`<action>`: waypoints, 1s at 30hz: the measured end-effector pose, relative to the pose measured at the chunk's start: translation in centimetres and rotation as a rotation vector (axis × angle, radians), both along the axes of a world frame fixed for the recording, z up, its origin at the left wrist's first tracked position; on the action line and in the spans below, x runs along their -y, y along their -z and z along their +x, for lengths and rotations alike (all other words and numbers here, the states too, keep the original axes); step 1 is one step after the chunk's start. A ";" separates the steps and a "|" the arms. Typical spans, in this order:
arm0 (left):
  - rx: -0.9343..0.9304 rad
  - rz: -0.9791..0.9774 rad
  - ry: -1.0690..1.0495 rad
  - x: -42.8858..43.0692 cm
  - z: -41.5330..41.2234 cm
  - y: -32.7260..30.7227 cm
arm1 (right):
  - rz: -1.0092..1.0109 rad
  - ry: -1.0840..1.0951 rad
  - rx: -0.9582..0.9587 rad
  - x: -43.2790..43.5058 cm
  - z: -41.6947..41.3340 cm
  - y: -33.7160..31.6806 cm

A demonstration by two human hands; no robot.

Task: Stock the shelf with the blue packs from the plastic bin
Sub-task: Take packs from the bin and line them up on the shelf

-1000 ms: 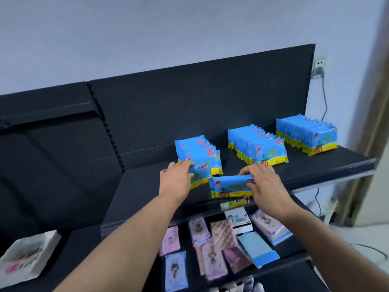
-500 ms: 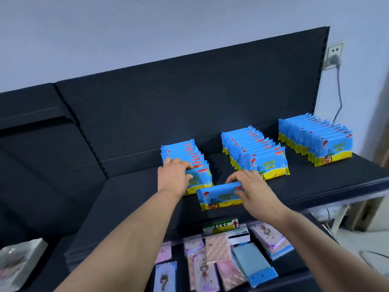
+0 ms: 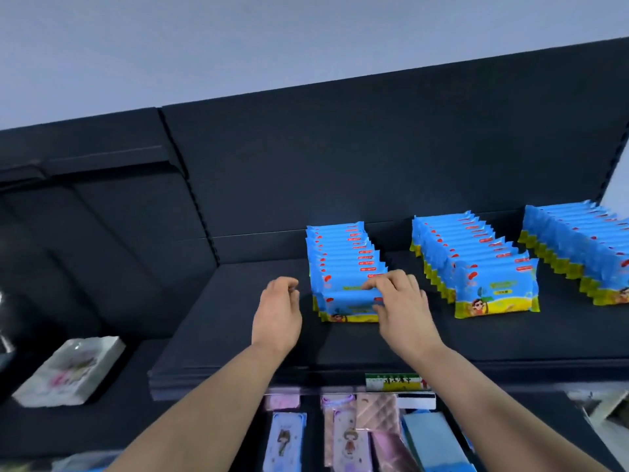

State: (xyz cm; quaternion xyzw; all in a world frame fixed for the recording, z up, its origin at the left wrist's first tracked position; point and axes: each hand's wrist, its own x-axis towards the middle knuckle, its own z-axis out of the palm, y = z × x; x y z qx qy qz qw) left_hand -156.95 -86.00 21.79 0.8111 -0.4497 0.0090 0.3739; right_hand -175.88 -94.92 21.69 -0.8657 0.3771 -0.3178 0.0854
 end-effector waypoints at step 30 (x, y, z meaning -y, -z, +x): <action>-0.055 0.229 -0.018 -0.3 -2.0 1.7 | -0.054 0.040 -0.013 0.4 1.9 2.4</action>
